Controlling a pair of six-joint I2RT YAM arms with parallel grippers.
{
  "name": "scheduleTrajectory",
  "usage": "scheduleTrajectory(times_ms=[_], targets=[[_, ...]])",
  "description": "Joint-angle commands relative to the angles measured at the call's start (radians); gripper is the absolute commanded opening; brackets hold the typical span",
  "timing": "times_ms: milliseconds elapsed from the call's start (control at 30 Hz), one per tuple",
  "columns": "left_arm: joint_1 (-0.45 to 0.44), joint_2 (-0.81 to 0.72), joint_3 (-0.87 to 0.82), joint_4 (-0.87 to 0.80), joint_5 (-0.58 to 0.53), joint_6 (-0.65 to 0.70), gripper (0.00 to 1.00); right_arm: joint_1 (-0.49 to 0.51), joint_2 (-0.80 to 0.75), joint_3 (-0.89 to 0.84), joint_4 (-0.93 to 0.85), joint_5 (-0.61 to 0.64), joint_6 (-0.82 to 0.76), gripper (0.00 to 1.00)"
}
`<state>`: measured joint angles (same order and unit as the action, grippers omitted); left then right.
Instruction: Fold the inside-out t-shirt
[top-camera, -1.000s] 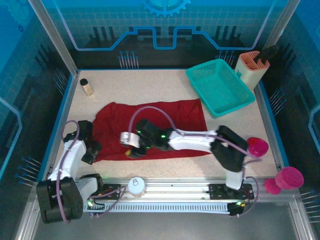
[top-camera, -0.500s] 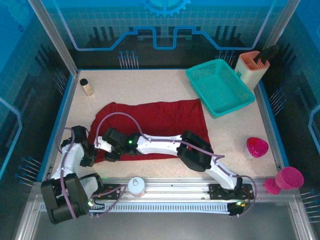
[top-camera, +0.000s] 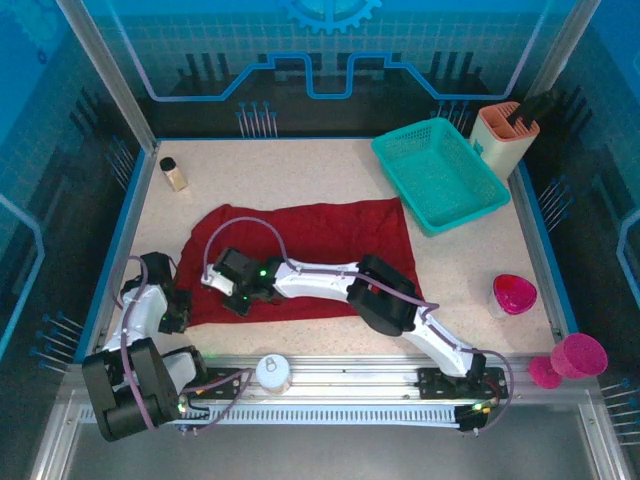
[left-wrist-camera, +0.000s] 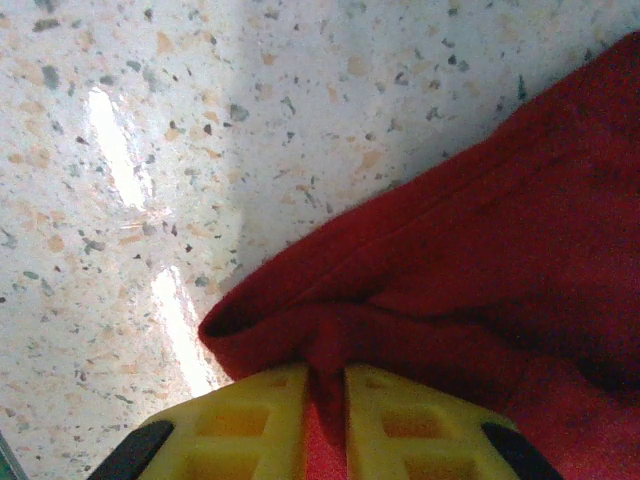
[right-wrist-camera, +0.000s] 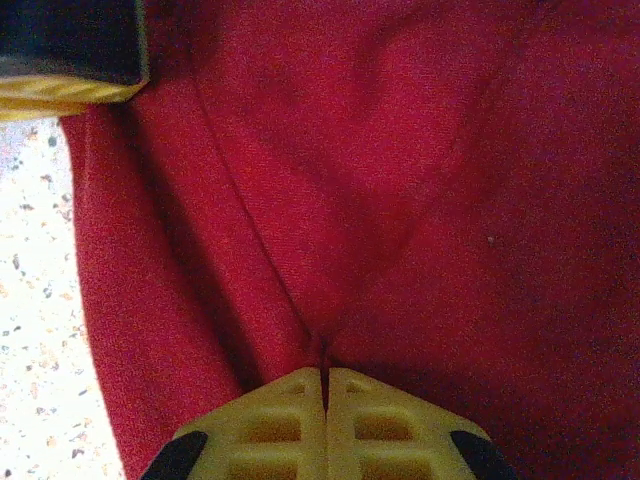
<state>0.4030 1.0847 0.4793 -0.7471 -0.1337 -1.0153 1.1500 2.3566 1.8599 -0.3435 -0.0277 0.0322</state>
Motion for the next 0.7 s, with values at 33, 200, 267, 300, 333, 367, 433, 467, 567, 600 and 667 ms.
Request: scheduleTrajectory(times_ms=[33,200,267,300,333,367,433,467,567,600,667], targets=[[0.017,-0.005,-0.016,0.009,-0.026,-0.003,0.17,-0.08,-0.076,0.022,0.031,-0.028,0.092,0.0],[0.028,0.0,-0.021,0.009,-0.054,0.011,0.17,-0.155,-0.036,0.038,0.035,0.055,0.189,0.0],[0.029,-0.002,-0.022,0.008,-0.065,0.013,0.17,-0.183,-0.015,0.027,0.066,0.109,0.231,0.0],[0.03,-0.004,-0.022,0.008,-0.069,0.015,0.17,-0.199,0.001,0.027,0.076,0.145,0.256,0.0],[0.031,-0.006,-0.021,0.009,-0.07,0.017,0.17,-0.215,0.014,0.03,0.083,0.164,0.282,0.0],[0.032,-0.008,-0.02,0.012,-0.073,0.02,0.18,-0.228,0.023,0.031,0.088,0.17,0.307,0.0],[0.034,-0.012,-0.018,0.022,-0.078,0.03,0.19,-0.258,0.03,0.031,0.096,0.169,0.369,0.01],[0.036,-0.013,-0.016,0.029,-0.075,0.038,0.2,-0.271,0.029,0.033,0.1,0.149,0.39,0.06],[0.036,-0.018,-0.004,0.044,-0.053,0.052,0.29,-0.291,-0.003,-0.009,0.158,0.085,0.442,0.35],[0.037,-0.022,-0.003,0.053,-0.041,0.056,0.35,-0.292,-0.024,-0.038,0.177,0.074,0.451,0.4],[0.036,-0.042,0.005,0.051,-0.023,0.06,0.41,-0.297,-0.105,-0.113,0.21,0.051,0.438,0.42]])
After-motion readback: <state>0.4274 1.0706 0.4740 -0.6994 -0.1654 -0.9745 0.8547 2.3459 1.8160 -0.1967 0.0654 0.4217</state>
